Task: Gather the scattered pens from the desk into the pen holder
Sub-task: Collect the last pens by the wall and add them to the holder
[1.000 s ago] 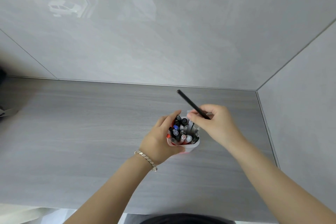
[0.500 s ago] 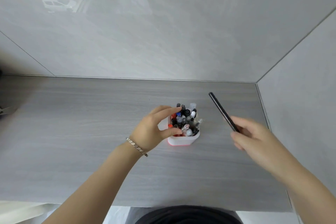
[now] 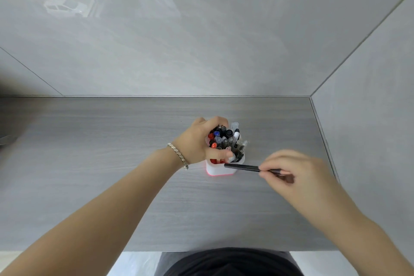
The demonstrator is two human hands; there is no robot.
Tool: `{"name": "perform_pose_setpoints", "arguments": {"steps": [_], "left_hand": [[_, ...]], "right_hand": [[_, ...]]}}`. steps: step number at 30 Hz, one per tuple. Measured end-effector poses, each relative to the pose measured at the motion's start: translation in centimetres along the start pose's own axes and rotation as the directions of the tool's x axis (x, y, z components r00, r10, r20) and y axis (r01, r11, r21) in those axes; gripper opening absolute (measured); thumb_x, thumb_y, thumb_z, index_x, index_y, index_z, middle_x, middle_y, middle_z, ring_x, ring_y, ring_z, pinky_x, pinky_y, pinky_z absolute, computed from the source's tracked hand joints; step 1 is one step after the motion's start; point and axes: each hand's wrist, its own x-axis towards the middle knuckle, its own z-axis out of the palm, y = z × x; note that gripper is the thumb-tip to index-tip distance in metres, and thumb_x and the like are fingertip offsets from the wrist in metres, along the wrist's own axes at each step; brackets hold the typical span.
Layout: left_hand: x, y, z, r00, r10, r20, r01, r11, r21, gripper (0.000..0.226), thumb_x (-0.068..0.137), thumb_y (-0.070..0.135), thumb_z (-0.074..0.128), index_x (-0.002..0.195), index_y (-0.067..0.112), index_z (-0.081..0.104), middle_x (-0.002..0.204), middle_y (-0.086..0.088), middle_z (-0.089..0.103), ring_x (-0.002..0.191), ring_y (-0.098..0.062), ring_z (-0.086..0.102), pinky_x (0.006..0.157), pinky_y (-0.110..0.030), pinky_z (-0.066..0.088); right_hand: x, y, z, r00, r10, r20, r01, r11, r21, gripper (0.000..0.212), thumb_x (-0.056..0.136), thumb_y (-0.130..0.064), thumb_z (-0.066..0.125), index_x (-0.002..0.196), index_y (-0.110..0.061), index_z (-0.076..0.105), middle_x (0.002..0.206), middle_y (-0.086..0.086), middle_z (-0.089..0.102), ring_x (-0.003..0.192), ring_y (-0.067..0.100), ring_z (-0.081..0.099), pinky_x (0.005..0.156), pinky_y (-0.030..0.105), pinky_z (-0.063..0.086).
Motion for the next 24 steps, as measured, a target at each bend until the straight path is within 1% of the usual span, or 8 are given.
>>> {"name": "perform_pose_setpoints", "arguments": {"steps": [4, 7, 8, 11, 14, 19, 22, 24], "left_hand": [[0.0, 0.0, 0.9, 0.999, 0.010, -0.032, -0.013, 0.995, -0.095, 0.053, 0.055, 0.057, 0.059, 0.097, 0.027, 0.047, 0.097, 0.003, 0.052, 0.091, -0.016, 0.046, 0.080, -0.019, 0.037], [-0.1, 0.0, 1.1, 0.999, 0.015, -0.039, -0.019, 0.994, -0.107, 0.058, 0.060, 0.056, 0.057, 0.104, 0.019, 0.048, 0.095, 0.005, 0.050, 0.080, -0.009, 0.049, 0.072, -0.007, 0.038], [-0.1, -0.2, 1.2, 0.999, 0.020, -0.038, -0.024, 0.994, -0.104, 0.059, 0.061, 0.056, 0.056, 0.106, 0.019, 0.047, 0.096, 0.006, 0.050, 0.082, -0.009, 0.050, 0.072, -0.006, 0.038], [-0.3, -0.6, 1.2, 1.000, 0.026, -0.017, -0.028, 0.994, -0.109, 0.051, 0.064, 0.057, 0.055, 0.106, 0.030, 0.043, 0.105, 0.002, 0.050, 0.091, -0.016, 0.051, 0.080, -0.021, 0.044], [-0.5, -0.6, 1.3, 1.000, 0.006, -0.010, -0.007, 0.991, -0.134, 0.034, 0.070, 0.056, 0.049, 0.099, 0.043, 0.039, 0.109, -0.001, 0.051, 0.096, -0.019, 0.052, 0.086, -0.033, 0.046], [-1.9, -1.2, 1.8, 0.998, -0.014, -0.063, 0.004, 0.987, -0.159, 0.052, 0.077, 0.075, 0.028, 0.123, 0.054, 0.021, 0.124, 0.007, 0.047, 0.116, -0.009, 0.046, 0.098, -0.014, 0.035], [-3.4, -2.1, 2.4, 0.995, -0.023, -0.092, 0.003, 0.978, -0.211, 0.071, 0.073, 0.074, 0.043, 0.131, 0.051, 0.010, 0.141, 0.005, 0.036, 0.132, -0.009, 0.035, 0.110, -0.031, 0.030], [-4.4, -2.4, 3.0, 0.993, -0.067, -0.102, 0.040, 0.968, -0.246, 0.094, 0.062, 0.072, 0.059, 0.135, 0.043, 0.006, 0.147, 0.003, 0.030, 0.137, -0.009, 0.028, 0.111, -0.036, 0.030]], "right_hand": [[1.4, -0.1, 2.7, 0.995, -0.083, -0.051, 0.076, 0.990, -0.119, 0.007, 0.077, -0.006, 0.068, 0.076, -0.012, 0.070, 0.077, -0.009, 0.048, 0.062, -0.001, 0.049, 0.060, 0.010, 0.040], [2.2, -0.2, 5.3, 0.993, -0.103, -0.049, 0.092, 0.976, -0.197, 0.005, 0.080, -0.006, 0.059, 0.080, -0.005, 0.064, 0.083, 0.002, 0.045, 0.058, 0.020, 0.051, 0.052, 0.040, 0.052], [2.4, 0.0, 5.9, 0.994, -0.106, -0.037, 0.097, 0.977, -0.188, 0.008, 0.082, -0.007, 0.055, 0.084, -0.005, 0.063, 0.086, 0.002, 0.043, 0.060, 0.024, 0.052, 0.054, 0.042, 0.053], [2.3, 0.0, 6.2, 0.994, -0.110, -0.030, 0.111, 0.993, 0.040, 0.016, 0.087, -0.014, 0.045, 0.096, -0.017, 0.057, 0.090, -0.008, 0.043, 0.073, 0.005, 0.050, 0.068, 0.014, 0.045], [2.1, 0.3, 6.0, 0.974, -0.008, -0.225, 0.059, 0.973, 0.223, 0.022, 0.083, -0.016, 0.062, 0.094, -0.030, 0.049, 0.083, -0.013, 0.059, 0.081, 0.004, 0.057, 0.072, 0.013, 0.045], [3.6, 1.7, 7.9, 0.864, -0.237, -0.444, 0.202, 0.971, -0.126, 0.013, 0.073, -0.028, 0.067, 0.075, -0.016, 0.070, 0.067, 0.000, 0.068, 0.070, 0.008, 0.048, 0.063, 0.023, 0.043], [3.1, 2.8, 9.8, 0.836, -0.371, -0.403, 0.269, 0.919, -0.287, 0.012, 0.080, -0.027, 0.063, 0.076, -0.018, 0.069, 0.084, -0.006, 0.072, 0.083, 0.014, 0.045, 0.070, 0.032, 0.042], [2.6, 3.2, 10.3, 0.844, -0.383, -0.377, 0.277, 0.911, -0.305, 0.010, 0.082, -0.025, 0.060, 0.085, -0.022, 0.069, 0.106, -0.004, 0.062, 0.093, 0.020, 0.044, 0.080, 0.032, 0.041]]}}
